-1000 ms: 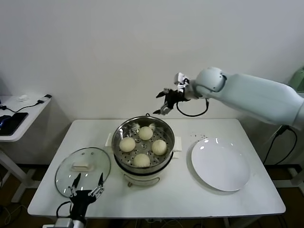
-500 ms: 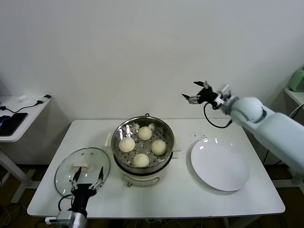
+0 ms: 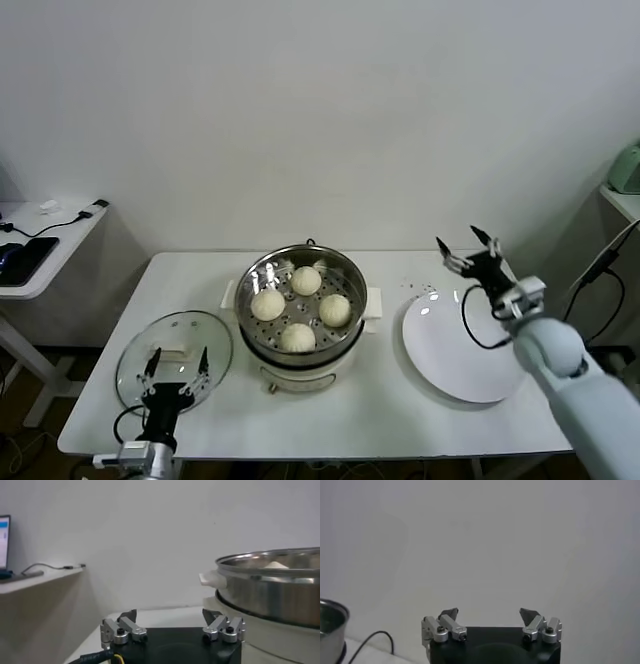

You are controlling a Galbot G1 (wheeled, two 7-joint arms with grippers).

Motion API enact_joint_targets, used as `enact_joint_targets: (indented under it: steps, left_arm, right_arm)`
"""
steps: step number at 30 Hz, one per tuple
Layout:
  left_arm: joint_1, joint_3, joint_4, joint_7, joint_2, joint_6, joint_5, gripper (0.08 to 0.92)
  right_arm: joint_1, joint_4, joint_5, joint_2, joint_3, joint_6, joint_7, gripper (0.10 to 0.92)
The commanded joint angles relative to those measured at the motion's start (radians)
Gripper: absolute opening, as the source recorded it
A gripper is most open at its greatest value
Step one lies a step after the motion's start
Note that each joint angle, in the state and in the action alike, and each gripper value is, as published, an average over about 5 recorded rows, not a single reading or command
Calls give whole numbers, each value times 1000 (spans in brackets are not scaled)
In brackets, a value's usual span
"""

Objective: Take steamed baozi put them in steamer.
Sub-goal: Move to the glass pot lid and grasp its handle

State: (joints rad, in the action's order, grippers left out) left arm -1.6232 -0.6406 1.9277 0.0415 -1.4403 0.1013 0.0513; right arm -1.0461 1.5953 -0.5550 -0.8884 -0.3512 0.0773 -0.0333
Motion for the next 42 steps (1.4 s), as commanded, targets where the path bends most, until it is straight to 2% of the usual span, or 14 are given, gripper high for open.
enact_joint_targets:
  steps: [1,4,8,11,14,18,22,32,42]
  left_arm:
    - [7,-15,-25,35,-1,78,-175,823]
    - [12,-30,-47,117,-1,112,-353,823]
    - [22,-42,-95,306,19,141,-702,823]
    - [12,-41,-131,404,66,131,-940,823]
    - [-8,-38,-176,452,123,124,-1146,823]
    - [-15,-40,-239,453,184,105,-1298,823]
    - [19,-45,-311,441,210,94,-1336,823]
    - [128,-30,-437,395,209,-36,-1321,823]
    - [219,-9,-491,399,205,-44,-1304,823]
  right_arm:
    - [-392,23,86,-279,-280,179,10,823]
    - [-430,17,90,-319,-267,206,4,823]
    - [-457,26,102,-353,-253,214,8,823]
    - [-468,45,112,-366,-247,198,22,823]
    - [-470,65,118,-373,-242,169,38,823]
    - [-462,85,122,-374,-242,140,52,823]
    - [-453,94,129,-373,-242,123,59,822]
    - [-429,94,166,-376,-237,112,61,823]
    - [-425,95,175,-373,-240,112,57,823]
